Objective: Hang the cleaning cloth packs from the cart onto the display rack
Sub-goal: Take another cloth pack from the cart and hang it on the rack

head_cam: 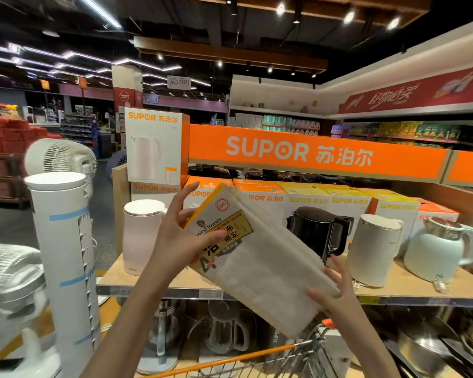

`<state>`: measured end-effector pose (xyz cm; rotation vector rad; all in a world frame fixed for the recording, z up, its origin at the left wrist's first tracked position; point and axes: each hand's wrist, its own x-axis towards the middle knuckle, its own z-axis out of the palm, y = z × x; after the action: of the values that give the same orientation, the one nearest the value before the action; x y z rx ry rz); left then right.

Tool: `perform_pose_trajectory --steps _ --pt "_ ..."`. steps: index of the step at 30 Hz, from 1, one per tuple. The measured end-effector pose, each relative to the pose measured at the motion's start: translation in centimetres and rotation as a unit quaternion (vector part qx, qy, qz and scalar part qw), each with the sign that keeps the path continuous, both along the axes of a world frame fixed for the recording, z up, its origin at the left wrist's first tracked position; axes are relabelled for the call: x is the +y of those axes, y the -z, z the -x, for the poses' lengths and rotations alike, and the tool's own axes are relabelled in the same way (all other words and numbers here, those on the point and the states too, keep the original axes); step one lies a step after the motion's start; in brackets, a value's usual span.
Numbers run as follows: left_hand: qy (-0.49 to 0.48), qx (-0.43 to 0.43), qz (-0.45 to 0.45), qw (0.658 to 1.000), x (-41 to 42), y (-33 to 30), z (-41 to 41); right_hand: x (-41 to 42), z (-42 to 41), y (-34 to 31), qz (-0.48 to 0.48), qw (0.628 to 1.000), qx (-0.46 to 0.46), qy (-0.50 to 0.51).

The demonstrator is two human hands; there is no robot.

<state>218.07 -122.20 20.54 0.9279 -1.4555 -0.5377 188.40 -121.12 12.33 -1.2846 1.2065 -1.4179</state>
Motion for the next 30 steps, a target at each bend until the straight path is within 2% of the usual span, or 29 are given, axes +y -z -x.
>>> perform_pose_trajectory --steps 4,8,12,18,24,26,30 --pt "-0.02 -0.048 0.037 0.998 -0.4 -0.9 0.2 0.4 -0.7 -2.2 0.082 0.991 0.099 0.037" --pt "-0.029 -0.115 0.06 0.991 -0.7 -2.0 0.7 0.4 -4.4 -5.6 0.158 0.969 0.19 -0.015" --pt "-0.01 -0.16 0.067 0.985 -0.4 -2.5 1.2 -0.7 -8.0 -8.1 0.16 0.955 0.236 -0.077" --pt "0.008 -0.198 0.086 0.976 0.2 -3.2 1.1 -2.3 -8.8 -9.3 0.157 0.957 0.22 -0.102" --pt "-0.044 -0.203 0.13 0.97 0.0 -3.6 1.8 -2.6 -9.2 -9.2 0.172 0.971 0.155 -0.061" --pt "-0.053 -0.175 0.147 0.972 -0.1 -3.2 2.0 -2.5 -9.2 -9.1 0.172 0.975 0.136 -0.045" --pt "0.001 -0.032 0.101 0.994 0.0 -1.8 2.3 -2.1 -8.7 -8.8 0.154 0.983 0.092 -0.033"
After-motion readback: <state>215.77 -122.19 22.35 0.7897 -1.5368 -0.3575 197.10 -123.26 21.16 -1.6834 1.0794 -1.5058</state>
